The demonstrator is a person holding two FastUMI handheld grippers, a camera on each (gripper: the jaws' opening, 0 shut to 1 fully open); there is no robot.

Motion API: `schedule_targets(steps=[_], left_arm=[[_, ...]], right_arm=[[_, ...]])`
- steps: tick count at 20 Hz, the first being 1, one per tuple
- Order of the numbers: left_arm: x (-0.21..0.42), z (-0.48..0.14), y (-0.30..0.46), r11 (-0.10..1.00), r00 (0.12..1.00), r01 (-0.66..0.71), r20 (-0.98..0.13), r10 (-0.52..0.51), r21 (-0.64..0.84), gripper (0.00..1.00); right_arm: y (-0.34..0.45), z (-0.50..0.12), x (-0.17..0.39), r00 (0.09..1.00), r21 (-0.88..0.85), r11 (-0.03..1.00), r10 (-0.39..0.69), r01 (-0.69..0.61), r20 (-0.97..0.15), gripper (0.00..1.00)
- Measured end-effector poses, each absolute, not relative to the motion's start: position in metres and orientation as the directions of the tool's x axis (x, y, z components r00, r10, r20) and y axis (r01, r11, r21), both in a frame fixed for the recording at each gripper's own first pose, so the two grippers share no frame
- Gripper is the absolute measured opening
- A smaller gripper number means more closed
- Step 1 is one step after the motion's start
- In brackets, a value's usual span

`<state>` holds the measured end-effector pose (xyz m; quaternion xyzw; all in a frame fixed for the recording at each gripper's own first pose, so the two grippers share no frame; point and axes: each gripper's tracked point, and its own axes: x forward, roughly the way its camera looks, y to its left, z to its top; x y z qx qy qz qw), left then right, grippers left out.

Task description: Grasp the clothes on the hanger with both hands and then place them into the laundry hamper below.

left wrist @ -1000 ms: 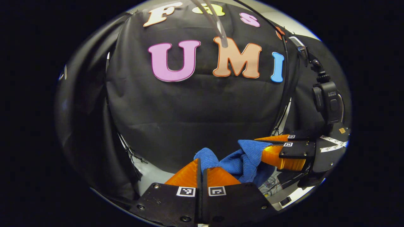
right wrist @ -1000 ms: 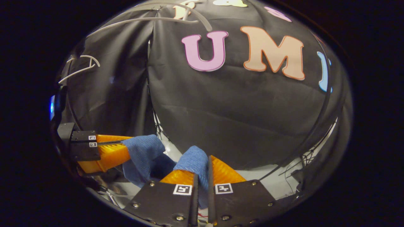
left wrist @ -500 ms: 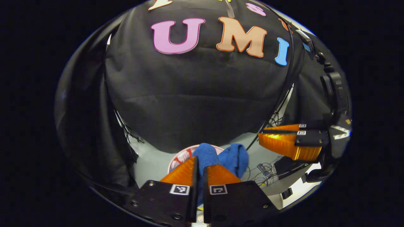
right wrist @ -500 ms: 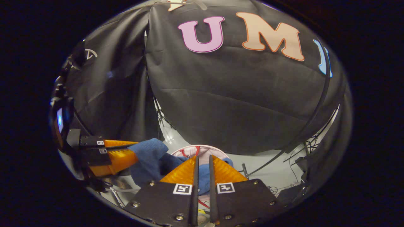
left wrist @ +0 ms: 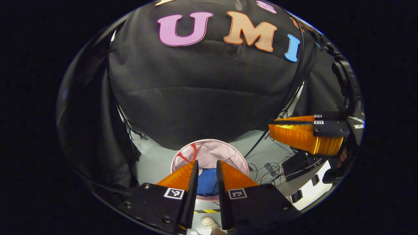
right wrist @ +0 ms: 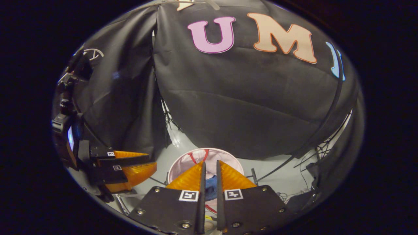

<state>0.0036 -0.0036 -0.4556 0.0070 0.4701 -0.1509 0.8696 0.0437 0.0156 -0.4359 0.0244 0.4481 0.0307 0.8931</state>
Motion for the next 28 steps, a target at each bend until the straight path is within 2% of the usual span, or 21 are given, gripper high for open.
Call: schedule_targets(steps=[7,14,21,28], left_arm=[[0.007,-0.444,-0.005,0.95,0.532,0.291,-0.806,-0.261,-0.115,0.34],[0.025,-0.409,-0.012,0.943,0.598,0.318,-0.751,-0.279,-0.097,0.35],[0.045,-0.353,-0.027,0.935,0.683,0.339,-0.656,-0.322,-0.107,0.34],[0.061,-0.283,-0.042,0.922,0.765,0.369,-0.524,-0.374,-0.12,0.34]], right_arm=[[0.016,-0.43,0.041,0.602,0.077,0.997,0.076,-0.025,-0.795,0.15],[0.016,-0.41,0.042,0.635,0.076,0.997,0.076,-0.028,-0.769,0.15],[0.013,-0.372,0.054,0.697,0.061,0.998,0.067,-0.033,-0.714,0.14],[0.005,-0.306,0.078,0.8,0.061,0.998,0.041,-0.005,-0.599,0.15]])
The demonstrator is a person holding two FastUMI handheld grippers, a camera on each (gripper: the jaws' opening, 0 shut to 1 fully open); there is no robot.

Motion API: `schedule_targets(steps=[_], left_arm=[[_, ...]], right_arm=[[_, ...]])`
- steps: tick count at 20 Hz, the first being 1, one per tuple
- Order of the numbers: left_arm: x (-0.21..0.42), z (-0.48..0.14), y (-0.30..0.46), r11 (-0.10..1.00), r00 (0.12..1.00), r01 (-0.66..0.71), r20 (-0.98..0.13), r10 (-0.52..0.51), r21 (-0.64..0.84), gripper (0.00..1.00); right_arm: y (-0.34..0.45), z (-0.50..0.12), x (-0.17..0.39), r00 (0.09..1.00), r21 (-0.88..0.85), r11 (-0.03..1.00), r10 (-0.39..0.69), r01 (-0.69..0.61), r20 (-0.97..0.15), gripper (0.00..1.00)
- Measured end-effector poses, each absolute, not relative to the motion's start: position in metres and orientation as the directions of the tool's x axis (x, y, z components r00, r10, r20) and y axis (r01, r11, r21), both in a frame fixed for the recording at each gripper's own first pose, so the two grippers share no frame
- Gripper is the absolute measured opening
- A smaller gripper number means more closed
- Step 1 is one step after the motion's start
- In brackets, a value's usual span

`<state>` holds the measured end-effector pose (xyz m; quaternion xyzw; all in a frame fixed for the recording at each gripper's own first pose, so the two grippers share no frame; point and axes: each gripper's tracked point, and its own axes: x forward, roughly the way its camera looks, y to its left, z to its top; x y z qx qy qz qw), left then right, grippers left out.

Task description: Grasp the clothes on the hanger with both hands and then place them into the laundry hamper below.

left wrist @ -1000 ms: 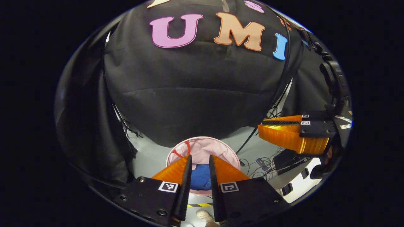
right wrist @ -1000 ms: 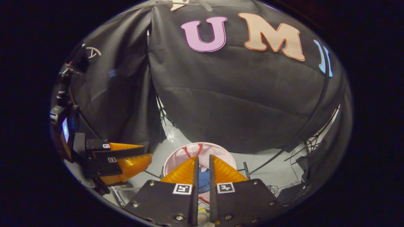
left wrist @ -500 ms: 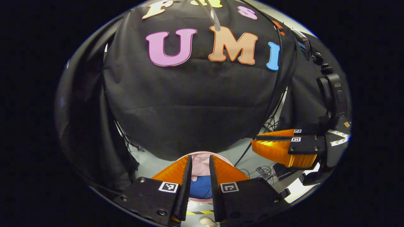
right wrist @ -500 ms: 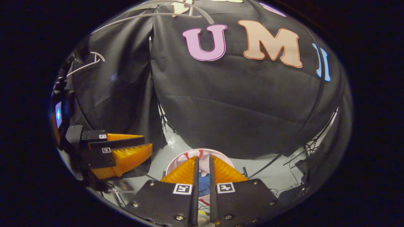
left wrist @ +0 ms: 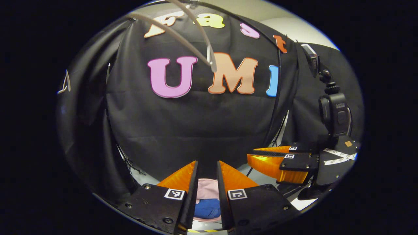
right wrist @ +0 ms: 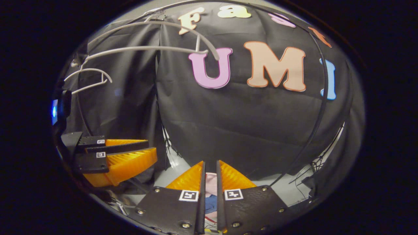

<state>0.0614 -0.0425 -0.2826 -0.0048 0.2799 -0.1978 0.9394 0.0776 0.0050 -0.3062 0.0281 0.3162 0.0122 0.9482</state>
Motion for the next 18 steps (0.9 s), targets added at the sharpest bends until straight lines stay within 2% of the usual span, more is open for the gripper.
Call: schedule_targets(steps=[10,13,16,17,18], left_arm=[[0.078,-0.156,-0.069,0.901,0.863,0.42,-0.258,-0.434,-0.11,0.33],[0.08,-0.119,-0.072,0.9,0.88,0.423,-0.188,-0.436,-0.103,0.27],[0.083,-0.086,-0.075,0.905,0.897,0.419,-0.119,-0.425,-0.072,0.27],[0.084,-0.075,-0.076,0.908,0.903,0.414,-0.099,-0.418,-0.059,0.33],[0.086,-0.065,-0.076,0.913,0.91,0.405,-0.078,-0.407,-0.046,0.27]], right_arm=[[-0.004,-0.19,0.102,0.924,0.021,1.0,0.009,-0.001,-0.382,0.15],[-0.005,-0.15,0.104,0.952,0.014,1.0,0.002,0.002,-0.307,0.15],[-0.009,-0.111,0.1,0.973,0.036,0.999,-0.007,0.016,-0.232,0.15],[-0.01,-0.101,0.1,0.977,0.049,0.999,-0.011,0.022,-0.213,0.15],[-0.014,-0.089,0.099,0.982,0.063,0.998,-0.019,0.032,-0.19,0.15]])
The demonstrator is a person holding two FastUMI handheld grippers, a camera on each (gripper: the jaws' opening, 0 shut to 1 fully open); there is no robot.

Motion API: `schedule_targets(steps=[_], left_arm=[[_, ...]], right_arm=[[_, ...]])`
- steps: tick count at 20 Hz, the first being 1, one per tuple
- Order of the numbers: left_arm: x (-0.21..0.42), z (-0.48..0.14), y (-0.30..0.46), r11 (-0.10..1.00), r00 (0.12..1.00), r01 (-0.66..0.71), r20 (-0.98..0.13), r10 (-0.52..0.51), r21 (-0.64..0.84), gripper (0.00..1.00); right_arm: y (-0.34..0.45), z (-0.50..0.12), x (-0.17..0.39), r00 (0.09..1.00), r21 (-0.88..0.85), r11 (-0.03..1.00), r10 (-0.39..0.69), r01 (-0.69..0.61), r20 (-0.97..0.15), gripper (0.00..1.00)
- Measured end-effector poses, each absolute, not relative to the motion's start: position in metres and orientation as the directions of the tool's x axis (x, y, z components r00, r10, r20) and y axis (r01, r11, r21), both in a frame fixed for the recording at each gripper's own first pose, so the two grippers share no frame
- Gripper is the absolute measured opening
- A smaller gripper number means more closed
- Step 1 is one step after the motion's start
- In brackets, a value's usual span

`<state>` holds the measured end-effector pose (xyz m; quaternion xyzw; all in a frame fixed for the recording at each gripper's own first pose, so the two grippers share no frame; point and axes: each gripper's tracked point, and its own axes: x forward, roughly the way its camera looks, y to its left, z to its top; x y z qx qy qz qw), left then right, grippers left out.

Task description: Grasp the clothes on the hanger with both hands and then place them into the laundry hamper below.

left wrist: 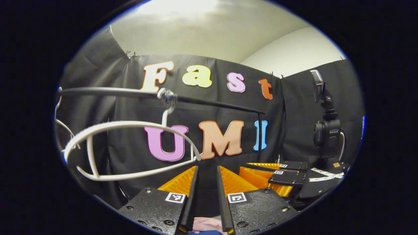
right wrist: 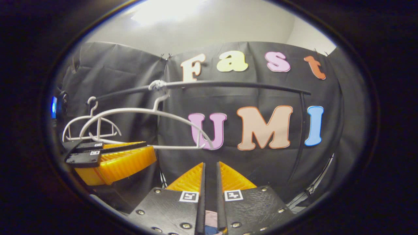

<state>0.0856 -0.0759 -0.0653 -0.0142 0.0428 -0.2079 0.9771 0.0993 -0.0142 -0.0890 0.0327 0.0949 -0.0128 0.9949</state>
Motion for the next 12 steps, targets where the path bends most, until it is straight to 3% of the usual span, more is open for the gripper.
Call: schedule_targets(steps=[1,5,7,10,11,12], left_arm=[[0.084,-0.055,-0.077,0.912,0.91,0.408,-0.057,-0.41,-0.038,0.39],[0.074,-0.036,-0.082,0.906,0.906,0.422,-0.016,-0.422,-0.036,0.47],[0.07,-0.025,-0.085,0.901,0.902,0.431,0.006,-0.431,-0.052,0.59],[0.072,-0.022,-0.094,0.894,0.896,0.444,0.01,-0.444,-0.055,0.82],[0.075,-0.022,-0.097,0.892,0.893,0.449,0.009,-0.449,-0.052,0.91],[0.073,-0.022,-0.097,0.892,0.894,0.449,0.01,-0.449,-0.05,0.99]], right_arm=[[-0.019,-0.08,0.098,0.985,0.07,0.997,-0.029,0.041,-0.17,0.15],[-0.043,-0.054,0.087,0.99,0.061,0.993,-0.089,0.097,-0.111,0.18],[-0.056,-0.047,0.077,0.989,0.046,0.991,-0.118,0.123,-0.094,0.25],[-0.067,-0.032,0.067,0.988,0.047,0.989,-0.138,0.141,-0.066,0.43],[-0.07,-0.026,0.065,0.989,0.045,0.989,-0.142,0.144,-0.052,0.52],[-0.073,-0.021,0.061,0.988,0.035,0.988,-0.148,0.149,-0.036,0.67]])
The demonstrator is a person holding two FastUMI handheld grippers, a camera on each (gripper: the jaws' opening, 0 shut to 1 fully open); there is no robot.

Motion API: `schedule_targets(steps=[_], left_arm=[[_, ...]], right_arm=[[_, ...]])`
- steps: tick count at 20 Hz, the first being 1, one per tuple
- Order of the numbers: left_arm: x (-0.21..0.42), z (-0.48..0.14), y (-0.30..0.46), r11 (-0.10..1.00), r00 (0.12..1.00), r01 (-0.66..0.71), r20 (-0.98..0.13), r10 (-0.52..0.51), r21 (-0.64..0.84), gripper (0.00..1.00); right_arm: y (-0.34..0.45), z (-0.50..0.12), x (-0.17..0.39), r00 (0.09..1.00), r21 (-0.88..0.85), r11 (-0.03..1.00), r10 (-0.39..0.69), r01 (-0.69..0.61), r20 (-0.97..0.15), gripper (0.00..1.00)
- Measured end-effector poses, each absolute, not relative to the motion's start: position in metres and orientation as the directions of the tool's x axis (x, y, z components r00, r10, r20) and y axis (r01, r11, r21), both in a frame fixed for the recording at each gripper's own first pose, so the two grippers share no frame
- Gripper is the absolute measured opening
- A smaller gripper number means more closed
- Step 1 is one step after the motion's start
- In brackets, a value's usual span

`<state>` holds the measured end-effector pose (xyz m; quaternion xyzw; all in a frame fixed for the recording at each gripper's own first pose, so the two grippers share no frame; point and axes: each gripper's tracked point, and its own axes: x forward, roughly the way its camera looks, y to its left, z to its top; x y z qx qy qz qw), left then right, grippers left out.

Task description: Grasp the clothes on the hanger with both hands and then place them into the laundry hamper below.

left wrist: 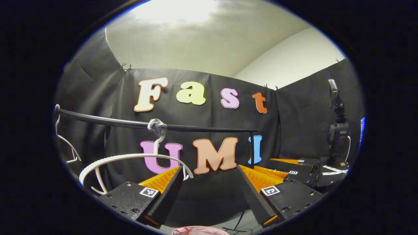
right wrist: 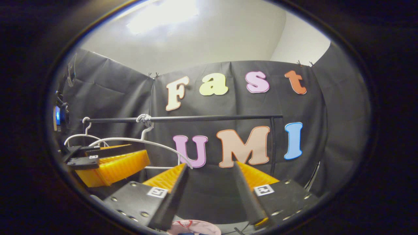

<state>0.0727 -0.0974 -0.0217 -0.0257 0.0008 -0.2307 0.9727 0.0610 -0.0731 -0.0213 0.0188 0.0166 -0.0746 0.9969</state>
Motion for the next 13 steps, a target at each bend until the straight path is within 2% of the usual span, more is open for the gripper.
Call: schedule_targets(steps=[2,3,5,10,12,13], left_arm=[[0.073,-0.021,-0.104,0.891,0.892,0.451,0.014,-0.451,-0.059,0.97],[0.071,-0.019,-0.107,0.888,0.891,0.454,0.018,-0.454,-0.066,0.97],[0.072,-0.019,-0.112,0.882,0.885,0.465,0.023,-0.465,-0.077,0.97],[0.066,-0.012,-0.119,0.88,0.883,0.468,0.031,-0.467,-0.077,0.97],[0.064,-0.011,-0.119,0.882,0.886,0.464,0.036,-0.463,-0.08,0.97],[0.064,-0.011,-0.12,0.882,0.886,0.463,0.037,-0.462,-0.082,0.97]], right_arm=[[-0.078,-0.011,0.05,0.988,0.012,0.988,-0.156,0.156,-0.005,0.99],[-0.08,-0.01,0.047,0.987,0.004,0.987,-0.162,0.162,0.004,1.0],[-0.086,-0.007,0.041,0.984,0.0,0.984,-0.177,0.177,0.008,0.96],[-0.097,-0.001,0.03,0.981,-0.008,0.981,-0.195,0.195,0.02,0.98],[-0.099,0.002,0.028,0.981,-0.017,0.981,-0.193,0.194,0.034,0.96],[-0.099,0.003,0.026,0.981,-0.022,0.981,-0.191,0.192,0.038,0.98]])
